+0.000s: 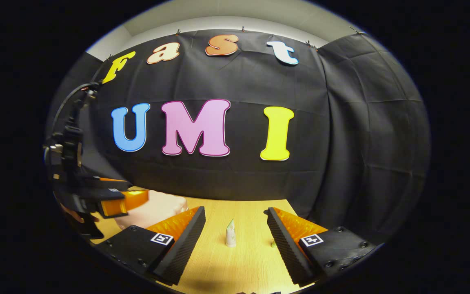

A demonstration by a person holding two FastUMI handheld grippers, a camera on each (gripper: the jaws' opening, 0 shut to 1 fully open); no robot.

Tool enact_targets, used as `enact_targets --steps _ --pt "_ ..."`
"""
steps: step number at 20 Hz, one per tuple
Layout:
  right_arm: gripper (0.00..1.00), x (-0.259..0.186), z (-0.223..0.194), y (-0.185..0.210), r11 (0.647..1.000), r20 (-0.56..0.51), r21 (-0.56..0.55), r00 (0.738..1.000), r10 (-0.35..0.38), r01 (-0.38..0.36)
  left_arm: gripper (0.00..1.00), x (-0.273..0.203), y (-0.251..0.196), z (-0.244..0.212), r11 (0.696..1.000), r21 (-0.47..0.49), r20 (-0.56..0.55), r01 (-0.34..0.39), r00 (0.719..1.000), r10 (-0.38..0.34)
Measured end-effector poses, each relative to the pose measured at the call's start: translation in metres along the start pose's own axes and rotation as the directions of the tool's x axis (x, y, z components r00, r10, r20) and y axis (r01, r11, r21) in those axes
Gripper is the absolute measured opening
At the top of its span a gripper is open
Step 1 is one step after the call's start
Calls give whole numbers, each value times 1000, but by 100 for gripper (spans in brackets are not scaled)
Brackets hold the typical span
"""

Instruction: First open the suitcase, pack the skin care products into it, and then close the suitcase.

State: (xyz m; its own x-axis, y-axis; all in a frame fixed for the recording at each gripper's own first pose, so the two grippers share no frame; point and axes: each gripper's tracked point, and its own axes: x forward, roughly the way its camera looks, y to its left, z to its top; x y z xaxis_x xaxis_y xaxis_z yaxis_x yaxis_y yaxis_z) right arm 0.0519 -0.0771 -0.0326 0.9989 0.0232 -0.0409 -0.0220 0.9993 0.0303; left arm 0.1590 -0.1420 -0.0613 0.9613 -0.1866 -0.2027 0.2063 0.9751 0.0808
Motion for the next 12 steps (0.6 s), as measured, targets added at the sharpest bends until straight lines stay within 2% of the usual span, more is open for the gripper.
enact_targets --steps 6,9,12 --pt "96 19 -17 -15 1000 -4 -25 1000 18 -18 95 107 -41 -67 997 9 -198 72 978 -69" --pt "97 17 -54 -10 999 -105 18 993 50 -48 93 151 -45 -112 999 16 -330 32 944 -25" --pt "97 15 -76 -11 997 -169 64 984 54 -44 85 180 -39 -139 996 89 -394 -27 917 60"
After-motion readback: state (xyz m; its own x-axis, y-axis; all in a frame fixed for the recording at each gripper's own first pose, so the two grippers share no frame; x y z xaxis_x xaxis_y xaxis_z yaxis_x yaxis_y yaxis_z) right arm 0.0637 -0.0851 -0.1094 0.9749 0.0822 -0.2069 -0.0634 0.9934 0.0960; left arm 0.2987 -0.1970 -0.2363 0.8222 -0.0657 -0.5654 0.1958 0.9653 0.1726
